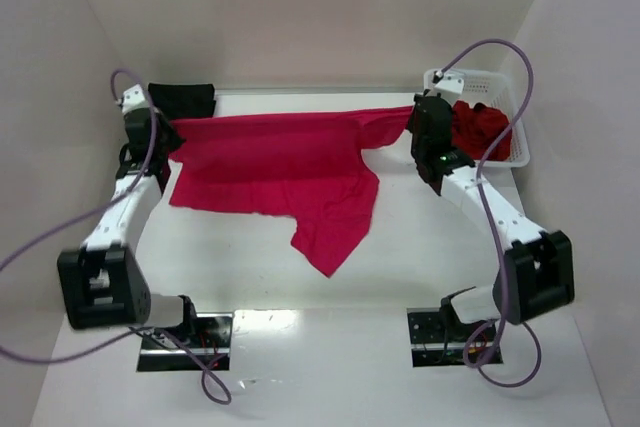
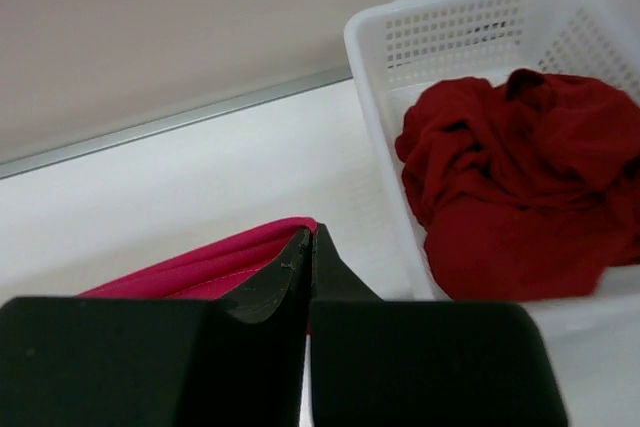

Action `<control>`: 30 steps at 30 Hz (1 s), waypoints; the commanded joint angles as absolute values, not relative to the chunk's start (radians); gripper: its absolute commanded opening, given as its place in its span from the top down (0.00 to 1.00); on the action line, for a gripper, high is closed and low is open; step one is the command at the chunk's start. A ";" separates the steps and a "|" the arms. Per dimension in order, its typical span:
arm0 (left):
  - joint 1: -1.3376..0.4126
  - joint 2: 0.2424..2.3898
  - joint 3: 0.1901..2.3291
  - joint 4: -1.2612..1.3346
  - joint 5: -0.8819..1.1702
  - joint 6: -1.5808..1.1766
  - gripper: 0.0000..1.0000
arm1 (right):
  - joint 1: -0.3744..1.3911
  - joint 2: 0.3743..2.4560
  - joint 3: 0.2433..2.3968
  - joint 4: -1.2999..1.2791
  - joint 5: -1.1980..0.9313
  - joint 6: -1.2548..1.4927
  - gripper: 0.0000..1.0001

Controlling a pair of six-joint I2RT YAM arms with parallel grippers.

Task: Fold and stack the t-shirts
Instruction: Flatten out the tshirt

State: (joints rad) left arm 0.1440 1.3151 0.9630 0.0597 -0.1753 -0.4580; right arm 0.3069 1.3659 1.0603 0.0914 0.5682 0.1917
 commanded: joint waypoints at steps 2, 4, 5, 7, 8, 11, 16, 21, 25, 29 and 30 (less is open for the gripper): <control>0.161 1.600 1.115 0.281 -0.224 -0.430 1.00 | 0.261 1.571 1.121 0.253 0.643 0.218 1.00; 0.161 1.667 1.196 0.281 -0.212 -0.430 1.00 | 0.250 1.617 1.170 0.253 0.629 0.230 1.00; 0.161 1.686 1.219 0.281 -0.201 -0.420 1.00 | 0.250 1.632 1.189 0.241 0.629 0.230 1.00; 0.161 1.724 1.265 0.299 -0.189 -0.411 1.00 | 0.250 1.666 1.239 0.230 0.617 0.239 1.00; 0.161 1.738 1.275 0.299 -0.189 -0.411 1.00 | 0.250 1.666 1.249 0.230 0.598 0.239 1.00; 0.161 1.747 1.284 0.308 -0.170 -0.400 1.00 | 0.250 1.677 1.270 0.230 0.560 0.239 1.00; 0.161 1.735 1.334 0.308 -0.112 -0.388 1.00 | 0.250 1.677 1.356 0.272 0.495 0.201 1.00; 0.161 1.749 1.478 0.307 -0.081 -0.345 1.00 | 0.250 1.755 1.526 0.282 0.431 0.152 1.00; 0.161 1.792 1.514 0.296 -0.081 -0.333 1.00 | 0.227 1.824 1.595 0.295 0.402 0.143 1.00; 0.161 1.827 1.483 0.296 -0.081 -0.344 1.00 | 0.216 1.854 1.574 0.307 0.393 0.161 1.00; 0.161 1.827 1.483 0.296 -0.081 -0.344 1.00 | 0.207 1.855 1.559 0.322 0.393 0.170 1.00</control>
State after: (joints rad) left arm 0.1474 1.7863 1.4921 0.2550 -0.0757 -0.3668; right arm 0.2405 1.8206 1.5620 0.2466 0.3775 0.1665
